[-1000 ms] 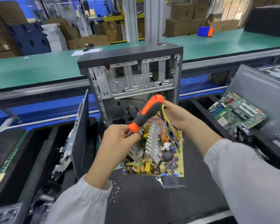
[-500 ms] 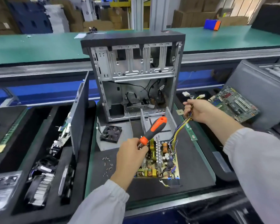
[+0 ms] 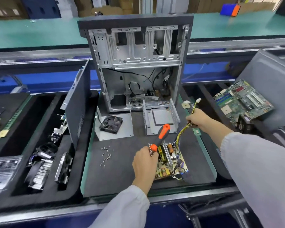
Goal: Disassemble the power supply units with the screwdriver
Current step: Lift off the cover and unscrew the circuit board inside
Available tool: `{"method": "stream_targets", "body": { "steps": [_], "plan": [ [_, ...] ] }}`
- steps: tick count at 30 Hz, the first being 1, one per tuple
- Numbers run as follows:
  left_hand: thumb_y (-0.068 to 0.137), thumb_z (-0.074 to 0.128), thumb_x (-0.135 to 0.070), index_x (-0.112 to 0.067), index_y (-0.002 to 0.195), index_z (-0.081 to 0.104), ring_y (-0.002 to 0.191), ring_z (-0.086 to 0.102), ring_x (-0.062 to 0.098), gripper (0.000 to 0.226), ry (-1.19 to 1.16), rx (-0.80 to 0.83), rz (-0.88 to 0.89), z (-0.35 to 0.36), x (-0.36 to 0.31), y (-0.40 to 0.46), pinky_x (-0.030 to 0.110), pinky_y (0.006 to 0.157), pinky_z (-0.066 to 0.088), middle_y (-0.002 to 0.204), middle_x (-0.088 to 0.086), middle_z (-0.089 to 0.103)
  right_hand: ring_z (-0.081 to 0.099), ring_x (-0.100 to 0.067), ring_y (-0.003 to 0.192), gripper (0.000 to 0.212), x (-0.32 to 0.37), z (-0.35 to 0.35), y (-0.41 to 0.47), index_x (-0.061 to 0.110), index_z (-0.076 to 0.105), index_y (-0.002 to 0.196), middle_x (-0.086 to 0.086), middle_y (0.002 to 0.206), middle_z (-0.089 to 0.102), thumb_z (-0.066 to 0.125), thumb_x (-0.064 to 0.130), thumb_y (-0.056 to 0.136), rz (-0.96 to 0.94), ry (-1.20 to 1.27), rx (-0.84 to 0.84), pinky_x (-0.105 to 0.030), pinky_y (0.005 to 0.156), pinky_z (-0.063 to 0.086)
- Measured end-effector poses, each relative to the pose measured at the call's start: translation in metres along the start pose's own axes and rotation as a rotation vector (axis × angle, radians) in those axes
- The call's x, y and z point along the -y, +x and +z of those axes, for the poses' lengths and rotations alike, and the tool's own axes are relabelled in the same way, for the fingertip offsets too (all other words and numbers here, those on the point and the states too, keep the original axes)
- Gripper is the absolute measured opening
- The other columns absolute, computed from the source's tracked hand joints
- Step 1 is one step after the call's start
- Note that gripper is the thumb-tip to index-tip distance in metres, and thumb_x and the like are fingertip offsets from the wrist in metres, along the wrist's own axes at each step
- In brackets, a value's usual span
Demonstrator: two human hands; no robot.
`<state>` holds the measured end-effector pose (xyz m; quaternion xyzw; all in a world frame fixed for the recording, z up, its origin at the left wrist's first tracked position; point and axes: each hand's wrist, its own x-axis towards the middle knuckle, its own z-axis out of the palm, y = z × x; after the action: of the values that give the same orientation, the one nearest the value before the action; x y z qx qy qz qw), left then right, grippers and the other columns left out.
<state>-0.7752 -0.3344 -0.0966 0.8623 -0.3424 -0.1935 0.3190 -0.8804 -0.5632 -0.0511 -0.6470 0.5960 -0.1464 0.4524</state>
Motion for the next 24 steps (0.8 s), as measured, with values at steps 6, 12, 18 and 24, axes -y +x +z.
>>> {"method": "stream_targets", "body": {
  "steps": [6, 12, 18, 24],
  "plan": [
    [0.091, 0.058, -0.025, -0.017, 0.072, 0.047, 0.075, 0.059, 0.024, 0.023, 0.046, 0.017, 0.013, 0.009, -0.002, 0.012, 0.032, 0.061, 0.041, 0.081, 0.006, 0.064, 0.059, -0.027, 0.077, 0.030, -0.018, 0.009, 0.019, 0.011, 0.057, 0.117, -0.015, 0.097, 0.058, 0.064, 0.005, 0.088, 0.008, -0.028, -0.065, -0.038, 0.068, 0.053],
    [0.093, 0.057, -0.030, -0.017, 0.079, 0.049, 0.079, 0.061, 0.024, 0.020, 0.051, 0.038, 0.010, 0.016, -0.005, 0.022, 0.032, 0.063, 0.043, 0.085, 0.005, 0.064, 0.060, -0.027, 0.078, 0.040, -0.024, 0.018, 0.028, 0.004, 0.052, 0.130, -0.017, 0.099, 0.063, 0.058, 0.023, 0.095, 0.014, -0.176, -0.025, -0.042, 0.073, 0.056],
    [0.079, 0.072, -0.029, -0.018, 0.068, 0.045, 0.063, 0.053, 0.020, 0.032, -0.139, 0.159, -0.022, 0.002, 0.000, 0.034, 0.032, 0.056, 0.041, 0.069, 0.003, 0.056, 0.045, -0.037, 0.124, 0.045, -0.018, 0.027, 0.027, 0.000, 0.047, 0.132, -0.022, 0.137, 0.048, 0.029, 0.029, 0.104, -0.068, -0.535, 0.052, -0.038, 0.100, 0.037],
    [0.089, 0.063, -0.042, -0.012, 0.084, 0.063, 0.059, 0.052, 0.014, 0.031, -0.197, 0.153, 0.118, -0.045, -0.004, 0.033, 0.030, 0.056, 0.039, 0.065, -0.001, 0.057, 0.054, -0.037, 0.108, 0.029, 0.030, 0.011, -0.026, -0.003, 0.059, 0.113, -0.024, 0.120, 0.057, 0.043, 0.011, 0.094, -0.265, -0.724, -0.159, -0.037, 0.089, 0.045]
  ]
}}
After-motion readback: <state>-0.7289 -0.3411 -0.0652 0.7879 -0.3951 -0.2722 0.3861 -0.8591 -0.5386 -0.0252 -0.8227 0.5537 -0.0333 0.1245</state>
